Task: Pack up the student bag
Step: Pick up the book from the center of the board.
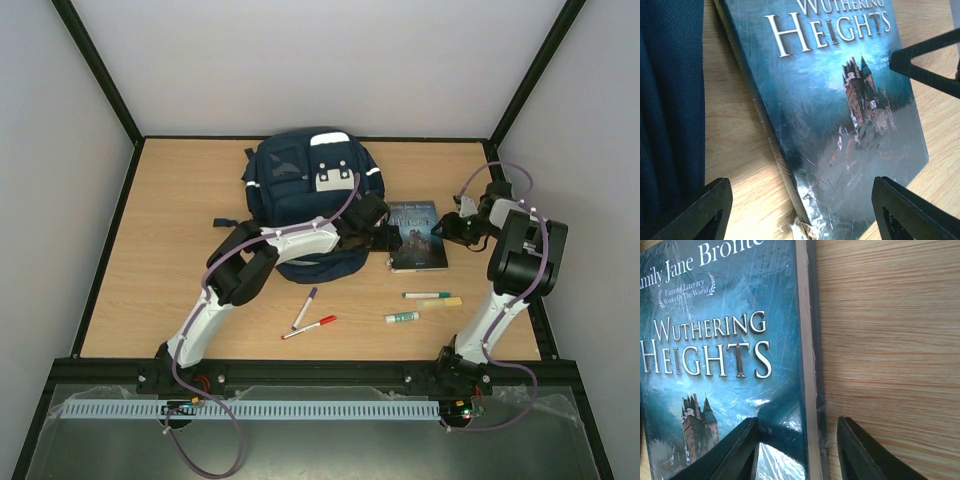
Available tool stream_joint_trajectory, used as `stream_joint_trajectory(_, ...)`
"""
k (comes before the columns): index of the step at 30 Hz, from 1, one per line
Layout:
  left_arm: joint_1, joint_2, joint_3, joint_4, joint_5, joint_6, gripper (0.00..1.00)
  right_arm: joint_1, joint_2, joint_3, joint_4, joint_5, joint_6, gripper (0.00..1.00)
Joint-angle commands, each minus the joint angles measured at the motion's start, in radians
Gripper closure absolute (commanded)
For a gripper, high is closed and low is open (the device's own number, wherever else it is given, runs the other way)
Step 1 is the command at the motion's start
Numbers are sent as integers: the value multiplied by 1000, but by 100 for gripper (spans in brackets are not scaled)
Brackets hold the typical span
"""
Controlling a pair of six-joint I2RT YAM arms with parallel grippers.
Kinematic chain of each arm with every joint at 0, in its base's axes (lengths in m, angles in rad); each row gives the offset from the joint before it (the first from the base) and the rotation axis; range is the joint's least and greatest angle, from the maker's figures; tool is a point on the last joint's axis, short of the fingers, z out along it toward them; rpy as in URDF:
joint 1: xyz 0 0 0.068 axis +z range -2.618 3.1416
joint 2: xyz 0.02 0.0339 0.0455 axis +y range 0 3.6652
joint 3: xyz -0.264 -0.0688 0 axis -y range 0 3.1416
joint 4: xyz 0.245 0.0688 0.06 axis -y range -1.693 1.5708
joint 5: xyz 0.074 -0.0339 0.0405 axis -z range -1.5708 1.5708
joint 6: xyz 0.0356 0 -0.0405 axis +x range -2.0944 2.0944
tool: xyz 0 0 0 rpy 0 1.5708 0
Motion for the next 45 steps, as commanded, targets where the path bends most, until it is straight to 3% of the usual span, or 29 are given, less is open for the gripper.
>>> stream_joint_trajectory(1,35,69,15,-3,3,-60,21,8,52,-31,1,41,15,59)
stream_joint_trajectory(12,53,203,176,-86,-9,-146,21,7,65,-37,11,76,29,65)
stream_joint_trajectory(21,63,233,173,-32,37,-224,22,11,89,-38,-5,46,18,67)
stream_joint_trajectory(26,63,242,176,79,173,-229,21,13,106,-35,-20,34,7,67)
stream_joint_trajectory(32,65,191,131,203,239,-234,20,23,116,-30,-28,15,4,67)
stream_joint_trajectory(41,56,47,-123,696,286,-476,18,27,131,-23,-38,0,3,66)
stream_joint_trajectory(45,41,40,-81,643,257,-435,19,27,130,-21,-41,-3,2,66)
